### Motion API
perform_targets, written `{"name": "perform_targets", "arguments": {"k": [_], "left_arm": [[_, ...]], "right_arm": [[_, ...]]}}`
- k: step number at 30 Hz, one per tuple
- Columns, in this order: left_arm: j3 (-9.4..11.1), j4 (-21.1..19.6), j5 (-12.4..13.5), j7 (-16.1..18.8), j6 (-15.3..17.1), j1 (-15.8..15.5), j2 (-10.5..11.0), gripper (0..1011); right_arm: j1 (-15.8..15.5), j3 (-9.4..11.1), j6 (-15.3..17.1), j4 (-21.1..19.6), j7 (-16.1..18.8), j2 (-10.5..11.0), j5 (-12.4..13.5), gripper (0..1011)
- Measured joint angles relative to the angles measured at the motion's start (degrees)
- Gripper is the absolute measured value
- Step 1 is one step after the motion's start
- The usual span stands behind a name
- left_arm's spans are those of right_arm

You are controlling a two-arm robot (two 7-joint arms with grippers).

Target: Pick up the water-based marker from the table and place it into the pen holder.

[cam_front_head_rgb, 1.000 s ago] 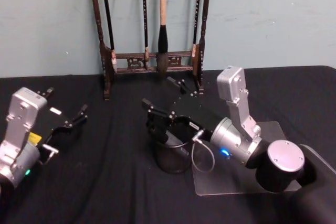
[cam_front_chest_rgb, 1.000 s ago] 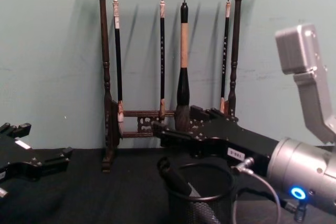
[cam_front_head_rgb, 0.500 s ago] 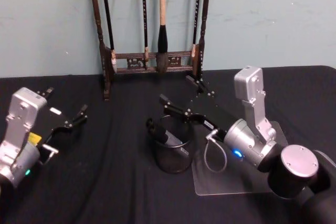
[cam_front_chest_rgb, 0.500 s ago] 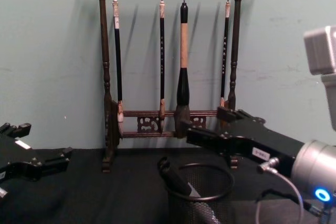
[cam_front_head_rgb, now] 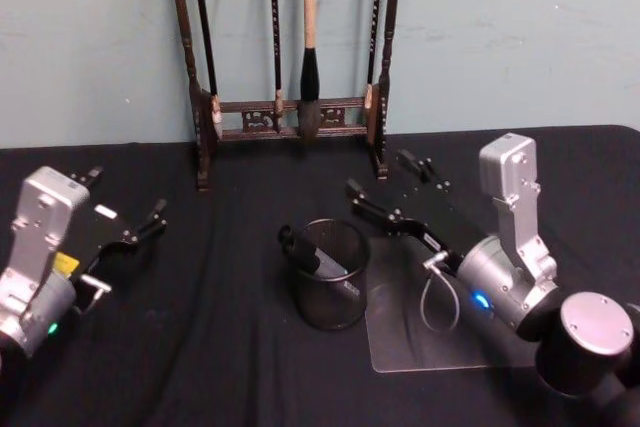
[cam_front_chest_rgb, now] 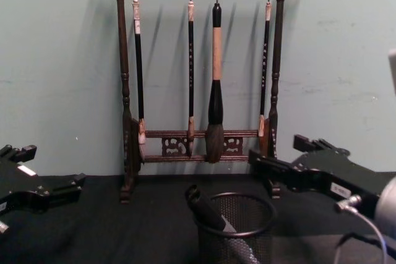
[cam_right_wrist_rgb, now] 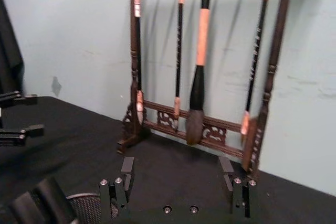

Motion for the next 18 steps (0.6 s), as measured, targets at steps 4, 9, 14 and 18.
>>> {"name": "perform_targets", "arguments": {"k": [4, 9, 14, 18], "left_arm": [[0.0, 0.0, 0.0, 0.0, 0.0, 0.0, 0.0, 1009], [0.0, 0.0, 0.0, 0.0, 0.0, 0.0, 0.0, 1009], [0.0, 0.0, 0.0, 0.0, 0.0, 0.0, 0.0, 1009], [0.0, 0.0, 0.0, 0.0, 0.0, 0.0, 0.0, 1009]], "right_arm": [[-1.4, 1.2, 0.4, -0.6, -0.8, 0.1, -0.1, 1003], [-2.6, 2.4, 0.4, -1.2, -1.8, 0.3, -0.8, 1003], [-3.8, 3.4, 0.4, -1.6, -2.5, 0.5, -1.8, 1002], [-4.6, 4.0, 0.5, -1.7, -2.7, 0.6, -2.1, 1002]]}}
